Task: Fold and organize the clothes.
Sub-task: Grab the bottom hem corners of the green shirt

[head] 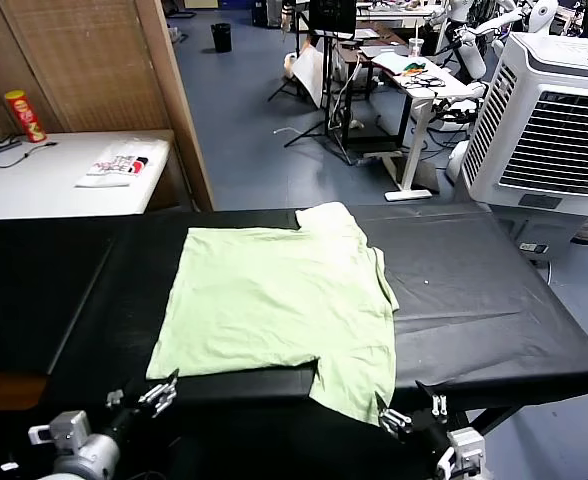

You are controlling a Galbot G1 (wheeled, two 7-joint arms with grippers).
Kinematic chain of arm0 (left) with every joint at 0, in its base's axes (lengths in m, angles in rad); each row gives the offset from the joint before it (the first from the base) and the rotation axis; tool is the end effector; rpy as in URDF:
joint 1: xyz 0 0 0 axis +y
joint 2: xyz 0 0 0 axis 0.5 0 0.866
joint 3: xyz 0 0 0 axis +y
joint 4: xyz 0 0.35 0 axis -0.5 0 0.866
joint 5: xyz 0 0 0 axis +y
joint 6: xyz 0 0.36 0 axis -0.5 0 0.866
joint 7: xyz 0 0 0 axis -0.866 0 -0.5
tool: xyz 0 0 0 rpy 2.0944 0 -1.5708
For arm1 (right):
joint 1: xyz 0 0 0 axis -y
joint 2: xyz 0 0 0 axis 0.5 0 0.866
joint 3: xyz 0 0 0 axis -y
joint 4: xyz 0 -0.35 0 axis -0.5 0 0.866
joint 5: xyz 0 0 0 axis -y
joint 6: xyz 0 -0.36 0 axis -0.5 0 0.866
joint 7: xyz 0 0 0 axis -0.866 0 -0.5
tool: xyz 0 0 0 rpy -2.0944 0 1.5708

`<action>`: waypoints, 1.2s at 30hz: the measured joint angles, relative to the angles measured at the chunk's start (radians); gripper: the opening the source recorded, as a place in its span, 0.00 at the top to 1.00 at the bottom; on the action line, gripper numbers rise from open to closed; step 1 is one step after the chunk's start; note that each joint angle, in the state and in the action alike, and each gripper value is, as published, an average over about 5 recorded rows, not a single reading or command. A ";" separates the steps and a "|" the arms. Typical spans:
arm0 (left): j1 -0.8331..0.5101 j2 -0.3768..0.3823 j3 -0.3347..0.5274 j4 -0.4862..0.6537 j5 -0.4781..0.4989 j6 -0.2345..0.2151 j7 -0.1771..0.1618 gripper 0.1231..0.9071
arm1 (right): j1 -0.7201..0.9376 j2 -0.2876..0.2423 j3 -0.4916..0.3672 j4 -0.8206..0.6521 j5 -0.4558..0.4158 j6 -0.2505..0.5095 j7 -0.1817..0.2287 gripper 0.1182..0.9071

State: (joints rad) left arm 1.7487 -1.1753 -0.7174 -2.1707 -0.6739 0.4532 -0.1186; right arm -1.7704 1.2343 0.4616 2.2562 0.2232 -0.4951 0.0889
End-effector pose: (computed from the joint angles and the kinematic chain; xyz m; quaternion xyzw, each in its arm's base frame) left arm 0.1496 0.1094 -0.2748 -0.0002 -0.9579 0.0956 0.2708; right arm 0.1285 -0.0240 -0.2748 0.0825 -0.9560 0.0413 0.2784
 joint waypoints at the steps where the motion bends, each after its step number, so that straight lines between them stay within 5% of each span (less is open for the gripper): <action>1: -0.001 0.000 0.000 0.001 -0.001 0.000 0.000 0.14 | 0.000 0.001 -0.001 -0.001 -0.002 0.000 0.000 0.34; 7: -0.005 -0.001 0.002 0.015 -0.003 -0.001 0.000 0.23 | -0.001 0.019 -0.015 -0.008 -0.024 -0.005 0.003 0.72; 10: -0.004 0.000 0.004 0.020 -0.001 -0.002 0.001 0.42 | -0.003 0.027 -0.019 -0.010 -0.027 -0.006 0.006 0.89; 13: -0.002 0.002 0.004 0.021 -0.002 -0.002 0.003 0.61 | -0.005 0.032 -0.019 -0.011 -0.026 -0.007 0.008 0.97; 17: -0.003 0.004 0.007 0.020 -0.002 0.000 0.004 0.88 | -0.009 0.035 -0.014 -0.006 -0.022 -0.005 0.010 0.99; 20: -0.004 0.003 0.009 0.019 0.000 0.000 0.005 0.99 | -0.021 0.039 -0.006 0.011 -0.017 -0.004 0.014 1.00; 30: 0.057 -0.019 -0.010 -0.051 0.010 -0.005 -0.015 1.00 | -0.105 0.046 0.038 0.122 0.031 0.028 0.028 1.00; 36: 0.068 -0.031 -0.015 -0.109 0.040 -0.048 -0.020 1.00 | -0.034 0.019 0.060 0.100 0.120 0.104 0.004 1.00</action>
State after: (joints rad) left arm 1.8169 -1.2065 -0.7322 -2.2798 -0.6335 0.4053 -0.1388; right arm -1.8049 1.2533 0.5214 2.3557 0.3427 -0.3915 0.0932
